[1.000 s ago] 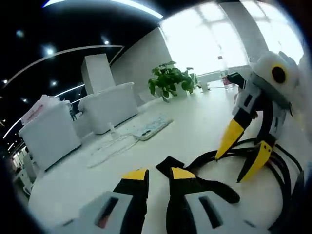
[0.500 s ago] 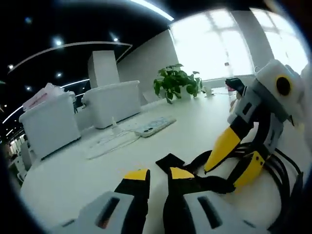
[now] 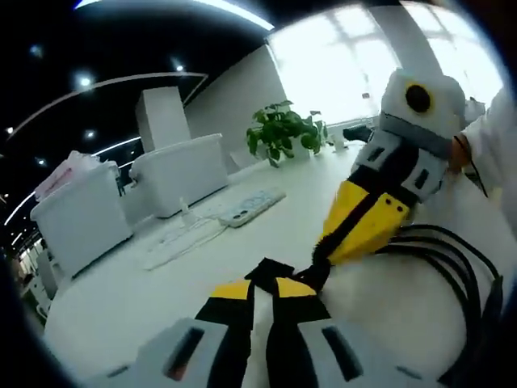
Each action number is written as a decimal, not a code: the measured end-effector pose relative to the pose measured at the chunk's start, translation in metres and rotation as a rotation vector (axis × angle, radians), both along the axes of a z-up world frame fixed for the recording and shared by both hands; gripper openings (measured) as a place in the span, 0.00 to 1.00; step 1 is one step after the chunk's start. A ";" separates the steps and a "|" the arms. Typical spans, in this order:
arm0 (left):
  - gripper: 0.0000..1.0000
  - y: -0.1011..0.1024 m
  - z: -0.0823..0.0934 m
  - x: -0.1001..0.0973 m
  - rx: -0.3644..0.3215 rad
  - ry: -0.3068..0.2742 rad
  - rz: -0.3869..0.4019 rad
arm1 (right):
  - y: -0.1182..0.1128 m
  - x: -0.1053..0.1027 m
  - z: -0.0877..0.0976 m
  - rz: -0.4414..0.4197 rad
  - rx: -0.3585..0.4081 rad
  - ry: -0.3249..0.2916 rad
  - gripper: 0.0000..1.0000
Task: Coil the Type-C to USB data cable on the desktop and secure it with Velcro straps.
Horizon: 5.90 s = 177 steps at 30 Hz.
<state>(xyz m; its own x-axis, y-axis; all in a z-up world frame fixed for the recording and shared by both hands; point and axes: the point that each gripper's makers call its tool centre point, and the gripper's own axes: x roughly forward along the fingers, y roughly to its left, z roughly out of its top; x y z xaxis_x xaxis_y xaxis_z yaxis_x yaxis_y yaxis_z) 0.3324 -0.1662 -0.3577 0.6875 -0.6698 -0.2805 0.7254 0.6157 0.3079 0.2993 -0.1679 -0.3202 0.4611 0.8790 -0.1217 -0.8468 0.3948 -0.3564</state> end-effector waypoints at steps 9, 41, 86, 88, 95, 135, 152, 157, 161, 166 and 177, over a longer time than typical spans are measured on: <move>0.03 -0.001 -0.003 0.000 0.072 -0.016 -0.025 | 0.000 0.035 -0.002 -0.060 0.060 0.169 0.01; 0.03 -0.001 -0.004 -0.001 0.032 -0.014 -0.011 | 0.008 0.061 -0.064 -0.028 -0.248 0.242 0.01; 0.06 0.126 0.113 0.014 -0.416 -0.224 0.379 | 0.128 0.100 -0.027 0.137 -0.208 0.188 0.11; 0.06 0.126 0.111 0.015 -0.411 -0.211 0.379 | 0.126 0.096 -0.016 0.128 -0.124 0.233 0.12; 0.06 0.126 0.112 0.018 -0.421 -0.221 0.397 | 0.069 0.075 0.066 0.058 0.136 0.255 0.13; 0.40 0.134 0.081 0.016 -0.405 -0.249 0.694 | -0.183 0.088 0.038 -0.728 0.420 0.166 0.51; 0.40 0.126 0.070 0.016 -0.365 -0.210 0.682 | -0.173 0.082 0.042 -0.673 0.436 0.162 0.51; 0.40 0.133 0.071 0.017 -0.364 -0.210 0.708 | -0.173 0.081 0.045 -0.662 0.443 0.152 0.51; 0.40 0.133 0.069 0.017 -0.359 -0.207 0.711 | -0.170 0.081 0.045 -0.655 0.432 0.144 0.51; 0.39 0.123 0.068 0.016 -0.338 -0.211 0.689 | -0.173 0.084 0.040 -0.671 0.422 0.152 0.51; 0.39 0.119 0.070 0.015 -0.326 -0.216 0.673 | -0.174 0.084 0.039 -0.672 0.417 0.155 0.51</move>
<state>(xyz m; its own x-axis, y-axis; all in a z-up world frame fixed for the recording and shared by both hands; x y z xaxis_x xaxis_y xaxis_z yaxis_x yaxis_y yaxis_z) 0.3473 -0.0471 -0.2877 0.9924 -0.1146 0.0456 0.1080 0.9859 0.1280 0.3832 -0.3418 -0.2816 0.9122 0.4067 0.0492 -0.4085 0.9121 0.0351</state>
